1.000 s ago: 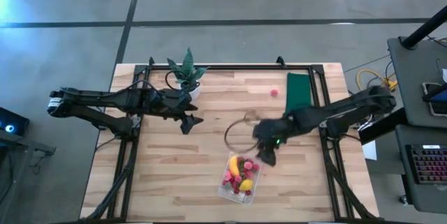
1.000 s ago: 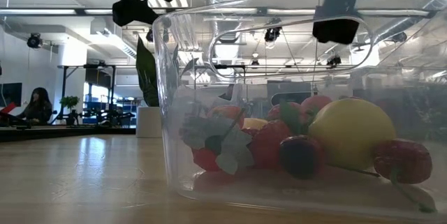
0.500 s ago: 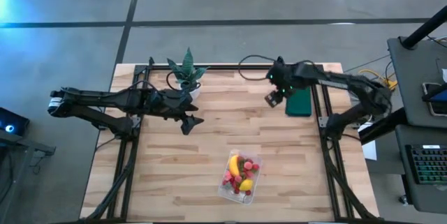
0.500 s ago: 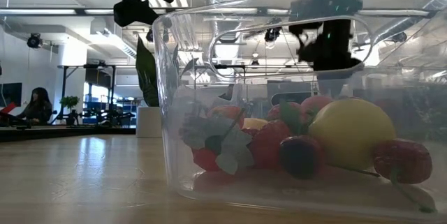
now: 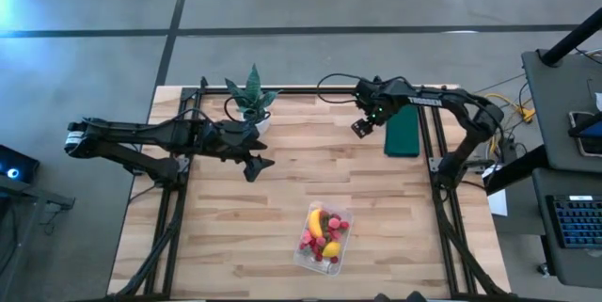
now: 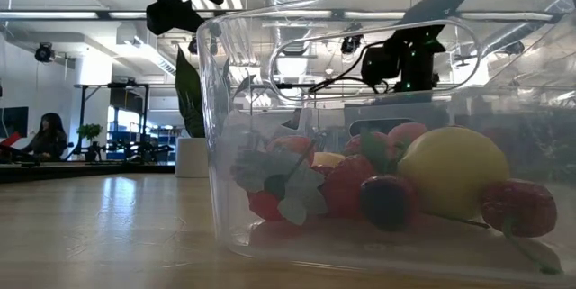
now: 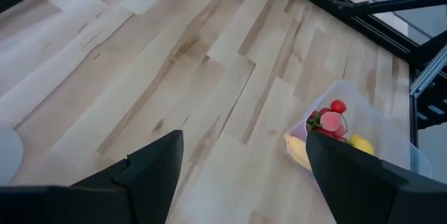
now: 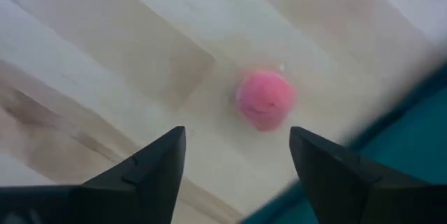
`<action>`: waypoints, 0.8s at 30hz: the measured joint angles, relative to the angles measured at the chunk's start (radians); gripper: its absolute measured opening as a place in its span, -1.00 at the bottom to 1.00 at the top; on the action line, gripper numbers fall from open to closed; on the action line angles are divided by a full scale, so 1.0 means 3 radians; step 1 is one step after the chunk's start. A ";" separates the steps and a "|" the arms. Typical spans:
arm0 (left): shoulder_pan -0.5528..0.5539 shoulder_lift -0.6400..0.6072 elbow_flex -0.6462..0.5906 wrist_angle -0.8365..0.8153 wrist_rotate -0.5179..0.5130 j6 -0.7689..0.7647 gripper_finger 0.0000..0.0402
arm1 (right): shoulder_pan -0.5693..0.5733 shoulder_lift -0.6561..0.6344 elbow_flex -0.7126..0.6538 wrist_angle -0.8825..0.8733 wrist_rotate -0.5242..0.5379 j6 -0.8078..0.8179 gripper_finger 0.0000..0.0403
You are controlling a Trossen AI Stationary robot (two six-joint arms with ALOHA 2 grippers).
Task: Pick and placing Produce into tupperware
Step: Put the peach into the transparent bin
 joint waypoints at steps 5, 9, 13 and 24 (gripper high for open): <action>0.0000 0.0000 0.0000 -0.0002 0.0000 0.0001 0.43 | -0.0020 0.0116 0.0000 0.0154 0.0064 -0.0059 0.31; 0.0000 0.0000 0.0000 -0.0003 0.0000 0.0001 0.43 | -0.0046 0.0166 0.0000 0.0240 0.0178 -0.0089 0.28; -0.0001 0.0000 0.0000 -0.0011 0.0000 0.0004 0.43 | -0.0118 0.0220 0.0000 0.0240 0.0198 -0.0090 0.21; -0.0001 0.0000 0.0000 -0.0025 0.0003 0.0085 0.43 | -0.0193 0.0380 0.0000 0.0263 0.0016 -0.0090 0.05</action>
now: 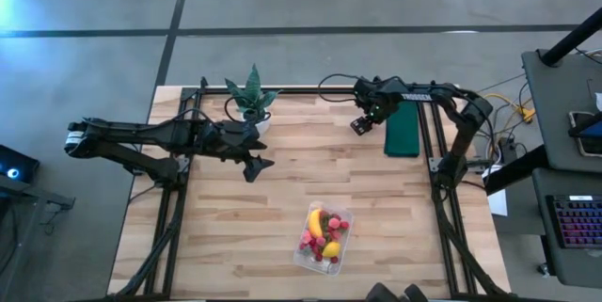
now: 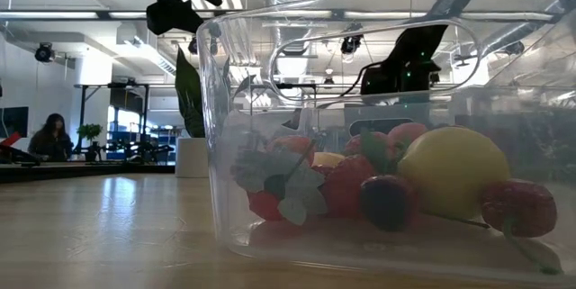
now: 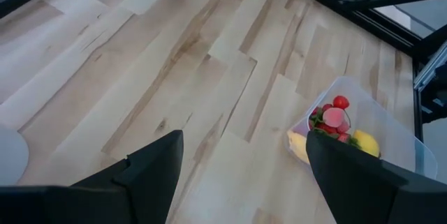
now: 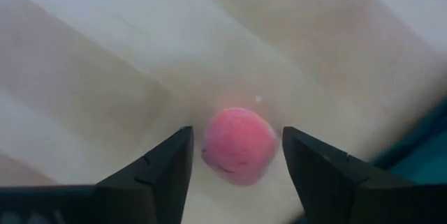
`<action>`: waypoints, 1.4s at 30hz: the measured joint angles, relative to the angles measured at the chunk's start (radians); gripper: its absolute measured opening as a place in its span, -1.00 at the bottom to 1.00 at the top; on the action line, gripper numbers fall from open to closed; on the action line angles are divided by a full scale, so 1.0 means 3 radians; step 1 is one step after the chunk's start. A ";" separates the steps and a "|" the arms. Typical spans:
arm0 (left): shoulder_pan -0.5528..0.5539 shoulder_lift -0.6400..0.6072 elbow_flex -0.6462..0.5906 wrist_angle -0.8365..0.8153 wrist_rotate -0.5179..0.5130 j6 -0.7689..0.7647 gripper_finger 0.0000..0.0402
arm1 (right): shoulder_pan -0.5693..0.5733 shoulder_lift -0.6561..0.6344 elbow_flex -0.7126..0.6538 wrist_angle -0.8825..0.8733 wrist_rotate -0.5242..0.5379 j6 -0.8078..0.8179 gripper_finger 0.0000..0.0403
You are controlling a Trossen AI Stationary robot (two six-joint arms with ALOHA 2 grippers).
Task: Pick and placing Produce into tupperware
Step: Put the peach into the transparent bin
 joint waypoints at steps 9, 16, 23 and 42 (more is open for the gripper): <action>0.0000 0.0000 0.0001 0.0000 0.0000 0.0003 0.43 | 0.0001 -0.0015 0.0000 -0.0010 -0.0069 -0.0055 -0.30; 0.0000 0.0000 0.0001 0.0000 0.0002 0.0004 0.43 | 0.0102 -0.0292 -0.0001 -0.0192 -0.0425 -0.0085 -0.44; 0.0000 0.0000 0.0001 0.0000 -0.0020 0.0075 0.43 | 0.0838 -0.1222 -0.0001 -0.0265 -0.1305 -0.0169 -0.41; -0.0001 0.0075 0.0001 0.0009 -0.0294 0.0059 0.43 | 0.3190 -0.1083 0.0001 0.0556 -0.1347 0.1118 -0.35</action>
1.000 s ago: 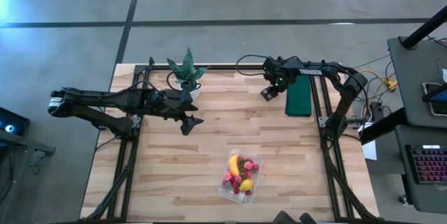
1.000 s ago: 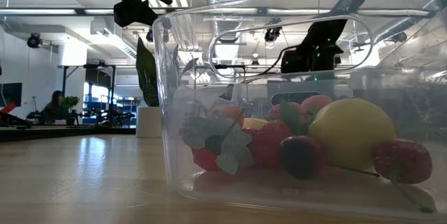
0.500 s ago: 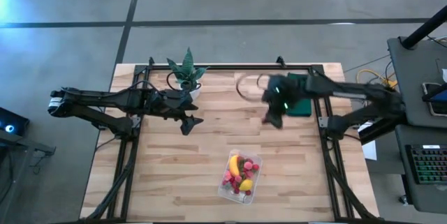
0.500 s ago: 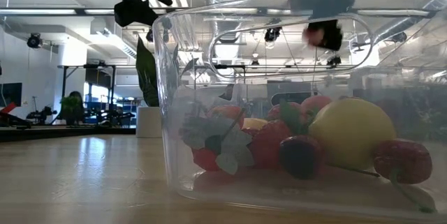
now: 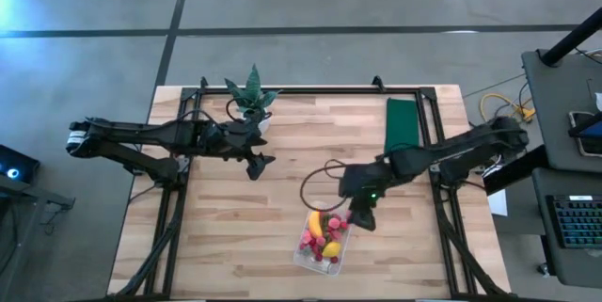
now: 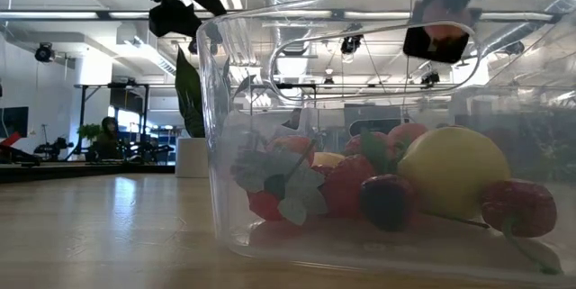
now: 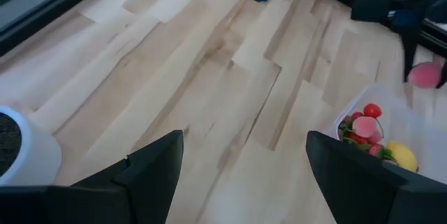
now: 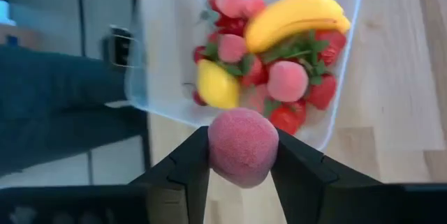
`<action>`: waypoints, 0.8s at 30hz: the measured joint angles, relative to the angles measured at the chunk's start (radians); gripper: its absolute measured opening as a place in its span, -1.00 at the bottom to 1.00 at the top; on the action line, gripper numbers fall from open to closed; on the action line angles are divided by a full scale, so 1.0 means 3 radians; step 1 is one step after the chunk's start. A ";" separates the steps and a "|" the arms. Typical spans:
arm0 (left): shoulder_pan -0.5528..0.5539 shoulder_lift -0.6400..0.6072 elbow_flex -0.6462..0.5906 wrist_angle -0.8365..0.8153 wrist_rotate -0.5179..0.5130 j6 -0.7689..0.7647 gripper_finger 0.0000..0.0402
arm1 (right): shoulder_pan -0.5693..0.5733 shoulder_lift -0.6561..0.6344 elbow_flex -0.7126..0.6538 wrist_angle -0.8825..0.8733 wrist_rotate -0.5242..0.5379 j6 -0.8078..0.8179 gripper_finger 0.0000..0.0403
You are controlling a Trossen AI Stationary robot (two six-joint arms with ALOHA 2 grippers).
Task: Pick and placing Produce into tupperware
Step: Put the peach into the transparent bin, then return to Home Position
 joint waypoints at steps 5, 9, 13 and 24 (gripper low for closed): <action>0.0000 0.0084 0.0000 -0.0001 0.0009 -0.0090 0.43 | -0.0003 0.0169 0.0256 0.0003 0.0054 -0.0237 -0.17; 0.0001 0.0147 -0.0001 -0.0004 0.0102 -0.0203 0.43 | -0.0003 0.0162 0.0503 -0.0130 0.0138 -0.0407 0.00; 0.0003 0.0189 -0.0001 -0.0011 0.0241 -0.0237 0.43 | -0.0003 0.0078 0.0782 -0.0692 0.0418 -0.0622 0.11; -0.0003 -0.0264 0.0206 0.0052 0.0499 -0.0175 0.43 | -0.0069 -0.1000 0.1252 -0.1437 0.1677 -0.0378 0.14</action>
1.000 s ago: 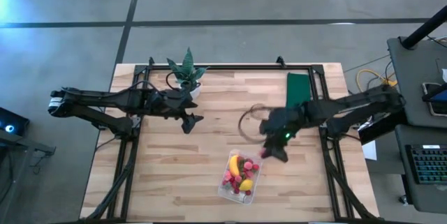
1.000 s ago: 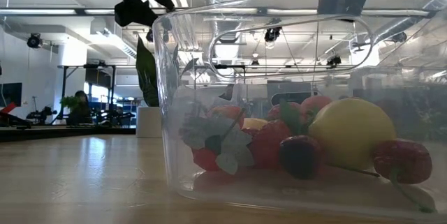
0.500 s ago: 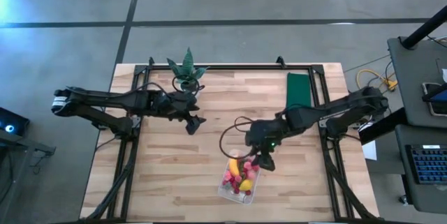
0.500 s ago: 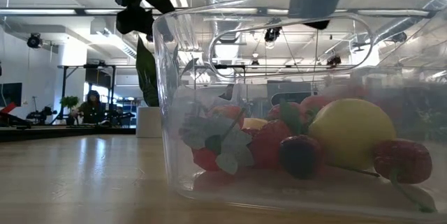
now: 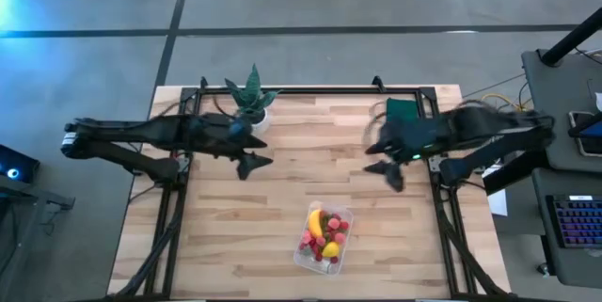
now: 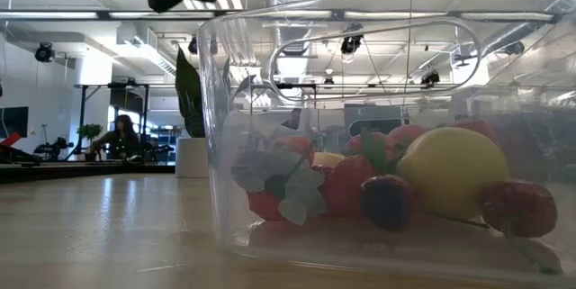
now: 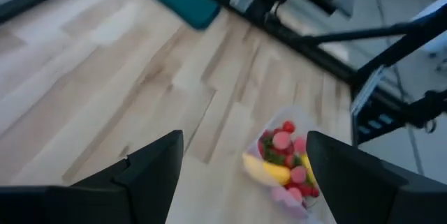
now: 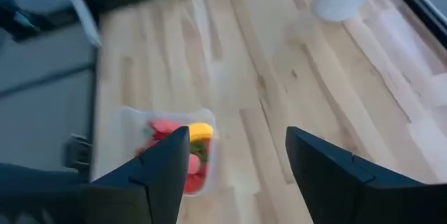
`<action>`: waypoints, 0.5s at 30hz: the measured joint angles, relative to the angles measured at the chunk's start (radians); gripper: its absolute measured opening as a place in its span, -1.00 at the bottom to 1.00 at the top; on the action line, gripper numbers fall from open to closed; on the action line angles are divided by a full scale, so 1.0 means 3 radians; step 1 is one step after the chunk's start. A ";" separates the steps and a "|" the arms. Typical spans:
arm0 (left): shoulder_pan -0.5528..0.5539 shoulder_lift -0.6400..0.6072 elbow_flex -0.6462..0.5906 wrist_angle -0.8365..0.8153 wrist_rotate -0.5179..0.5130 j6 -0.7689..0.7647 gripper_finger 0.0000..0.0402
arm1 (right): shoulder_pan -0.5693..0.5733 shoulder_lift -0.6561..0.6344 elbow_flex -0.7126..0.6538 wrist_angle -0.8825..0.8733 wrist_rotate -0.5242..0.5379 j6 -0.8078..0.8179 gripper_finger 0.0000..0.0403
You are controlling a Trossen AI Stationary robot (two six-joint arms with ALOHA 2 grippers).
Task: Pick and placing Produce into tupperware
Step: Return to Home Position
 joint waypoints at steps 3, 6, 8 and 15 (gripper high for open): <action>-0.0004 -0.0253 -0.0034 0.0001 -0.0119 0.0031 0.43 | 0.0000 -0.0310 -0.0008 -0.0062 -0.0008 0.0053 0.14; -0.0044 -0.0503 -0.0146 0.0151 -0.0201 0.0176 0.43 | 0.0000 -0.0592 -0.0014 -0.0064 -0.0033 0.0545 0.14; -0.0152 -0.0619 -0.0252 0.0510 -0.0202 0.0484 0.43 | 0.0008 -0.0758 -0.0013 -0.0002 -0.0031 0.0793 0.14; -0.0427 -0.1030 -0.1016 0.1346 -0.0412 0.0794 0.43 | 0.0150 -0.1202 -0.0619 0.0507 -0.0105 0.0051 0.14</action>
